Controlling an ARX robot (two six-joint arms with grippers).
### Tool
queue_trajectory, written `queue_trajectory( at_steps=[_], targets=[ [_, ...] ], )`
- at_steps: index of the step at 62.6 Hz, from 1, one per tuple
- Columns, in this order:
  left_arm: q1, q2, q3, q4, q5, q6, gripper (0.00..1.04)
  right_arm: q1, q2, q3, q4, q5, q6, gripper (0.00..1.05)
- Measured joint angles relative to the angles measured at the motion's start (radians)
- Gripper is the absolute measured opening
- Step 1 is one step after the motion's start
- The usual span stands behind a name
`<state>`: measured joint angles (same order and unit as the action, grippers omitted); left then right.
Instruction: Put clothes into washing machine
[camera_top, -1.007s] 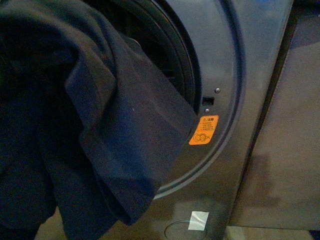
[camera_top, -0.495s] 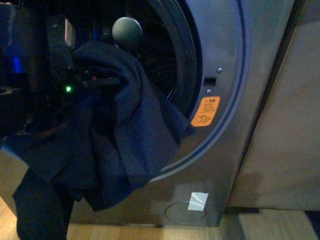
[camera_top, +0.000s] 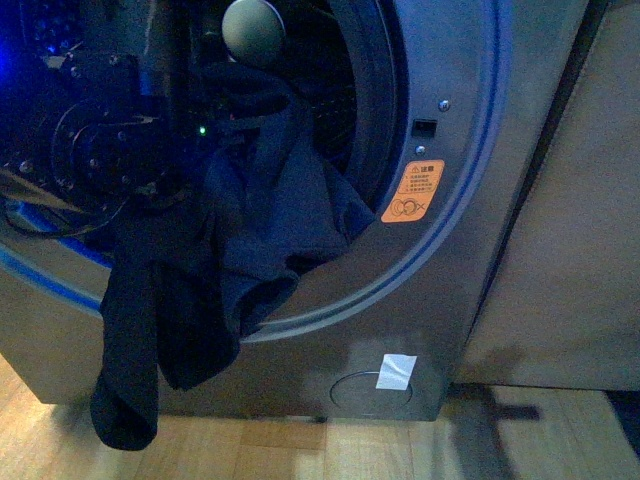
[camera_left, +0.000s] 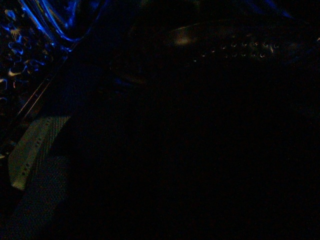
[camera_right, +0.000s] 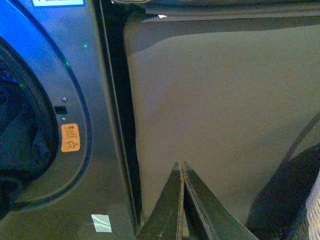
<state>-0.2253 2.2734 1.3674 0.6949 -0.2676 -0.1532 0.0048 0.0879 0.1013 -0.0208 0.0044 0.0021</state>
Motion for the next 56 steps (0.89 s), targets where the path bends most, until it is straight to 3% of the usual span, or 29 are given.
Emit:
queue_trajectory(
  at_steps=[14,28,56],
  targets=[
    [0.004,0.066,0.137,-0.021,-0.076,0.127,0.09,-0.001,-0.023,-0.027,0.007,-0.002,0.0,0.02],
    [0.029,0.113,0.235,0.051,-0.125,0.381,0.09,-0.002,-0.044,-0.052,0.011,-0.002,0.0,0.02],
    [0.047,0.122,0.342,-0.045,-0.103,0.339,0.09,-0.002,-0.084,-0.096,0.017,-0.002,0.0,0.02]
  ],
)
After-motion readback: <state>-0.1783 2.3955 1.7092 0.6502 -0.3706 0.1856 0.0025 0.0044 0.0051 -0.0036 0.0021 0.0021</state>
